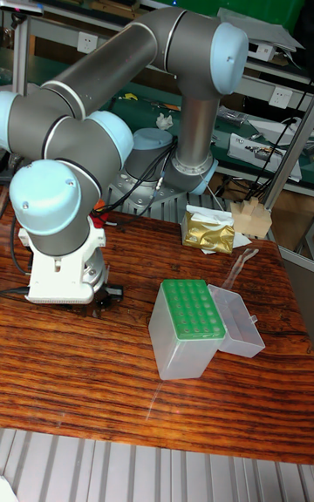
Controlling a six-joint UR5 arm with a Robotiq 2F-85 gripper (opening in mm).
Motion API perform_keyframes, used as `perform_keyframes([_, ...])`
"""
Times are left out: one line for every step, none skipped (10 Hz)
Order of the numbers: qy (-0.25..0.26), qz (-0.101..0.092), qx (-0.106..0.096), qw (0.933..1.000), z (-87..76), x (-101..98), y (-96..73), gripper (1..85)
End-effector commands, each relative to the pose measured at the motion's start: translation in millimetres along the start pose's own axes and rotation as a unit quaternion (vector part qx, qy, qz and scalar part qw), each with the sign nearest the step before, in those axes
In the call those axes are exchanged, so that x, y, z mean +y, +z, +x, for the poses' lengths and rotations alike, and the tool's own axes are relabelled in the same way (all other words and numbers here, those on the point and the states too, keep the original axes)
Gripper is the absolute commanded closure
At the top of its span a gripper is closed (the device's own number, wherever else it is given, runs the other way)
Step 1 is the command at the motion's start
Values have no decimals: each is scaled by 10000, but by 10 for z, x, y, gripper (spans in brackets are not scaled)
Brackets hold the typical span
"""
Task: Insert a large pipette tip into the holder for large pipette tips
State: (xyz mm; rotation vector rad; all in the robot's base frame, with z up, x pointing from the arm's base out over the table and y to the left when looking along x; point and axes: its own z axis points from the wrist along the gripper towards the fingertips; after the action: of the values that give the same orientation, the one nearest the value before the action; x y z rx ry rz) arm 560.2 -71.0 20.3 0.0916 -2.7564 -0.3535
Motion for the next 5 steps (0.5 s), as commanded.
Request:
perform_keyframes([-38, -387, 7, 9992, 37, 221, -81, 500])
perform_keyframes([7, -330, 8, 9995, 37, 191, -79, 497])
perform_keyframes([37, -273, -22, 9996, 20, 162, -77, 497])
perform_keyframes([52, -316, -68, 9995, -4, 184, -79, 497])
perform_keyframes([104, -281, -67, 9995, -4, 165, -78, 497])
